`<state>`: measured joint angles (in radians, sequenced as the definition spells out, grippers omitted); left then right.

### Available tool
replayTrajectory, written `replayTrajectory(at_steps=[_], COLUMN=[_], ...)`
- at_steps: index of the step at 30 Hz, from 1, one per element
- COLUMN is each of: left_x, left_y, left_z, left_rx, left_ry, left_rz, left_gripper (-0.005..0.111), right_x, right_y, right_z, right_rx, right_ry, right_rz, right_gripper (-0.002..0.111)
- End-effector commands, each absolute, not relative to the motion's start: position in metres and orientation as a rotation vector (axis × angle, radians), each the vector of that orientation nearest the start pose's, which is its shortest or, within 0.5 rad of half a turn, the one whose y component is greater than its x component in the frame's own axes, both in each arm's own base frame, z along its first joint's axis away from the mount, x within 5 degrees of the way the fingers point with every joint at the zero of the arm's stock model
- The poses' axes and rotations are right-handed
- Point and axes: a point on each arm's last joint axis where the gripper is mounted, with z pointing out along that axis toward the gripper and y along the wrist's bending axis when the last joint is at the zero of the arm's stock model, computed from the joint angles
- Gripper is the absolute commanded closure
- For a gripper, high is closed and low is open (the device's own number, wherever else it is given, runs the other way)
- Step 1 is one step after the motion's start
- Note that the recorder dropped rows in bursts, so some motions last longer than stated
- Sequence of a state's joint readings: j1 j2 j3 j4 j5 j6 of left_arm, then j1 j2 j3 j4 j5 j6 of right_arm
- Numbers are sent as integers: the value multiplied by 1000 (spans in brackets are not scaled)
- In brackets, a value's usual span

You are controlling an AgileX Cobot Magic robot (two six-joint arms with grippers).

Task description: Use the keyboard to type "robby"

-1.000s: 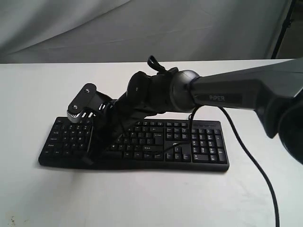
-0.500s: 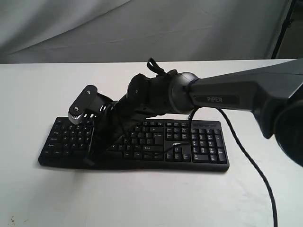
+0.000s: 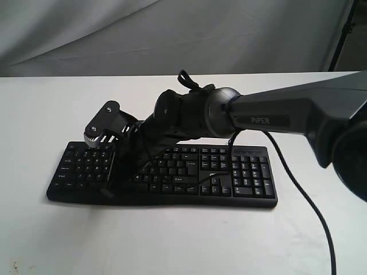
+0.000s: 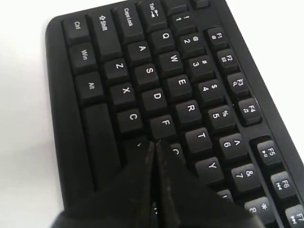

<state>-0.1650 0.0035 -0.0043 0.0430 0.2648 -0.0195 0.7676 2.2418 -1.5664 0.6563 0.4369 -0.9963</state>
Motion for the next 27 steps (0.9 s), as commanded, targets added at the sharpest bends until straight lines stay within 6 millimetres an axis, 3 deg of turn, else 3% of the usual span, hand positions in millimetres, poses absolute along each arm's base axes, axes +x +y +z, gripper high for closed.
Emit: replayTrajectory(at_steps=[1, 10, 15, 27], left_x=[55, 55, 55, 55], left_y=[-8, -8, -8, -8], left_z=[190, 190, 190, 190], left_rx=[161, 161, 161, 161], left_ry=[1736, 1736, 1736, 1736], left_rz=[-97, -97, -97, -97], left_gripper=[107, 107, 107, 107], right_x=[329, 329, 330, 329], right_y=[350, 349, 350, 349], right_z=[130, 129, 116, 118], right_rx=[-1460, -1468, -1471, -1484], right_ry=[2060, 2058, 2078, 2077], right_rz=[478, 472, 463, 469], right_gripper=[108, 108, 108, 108])
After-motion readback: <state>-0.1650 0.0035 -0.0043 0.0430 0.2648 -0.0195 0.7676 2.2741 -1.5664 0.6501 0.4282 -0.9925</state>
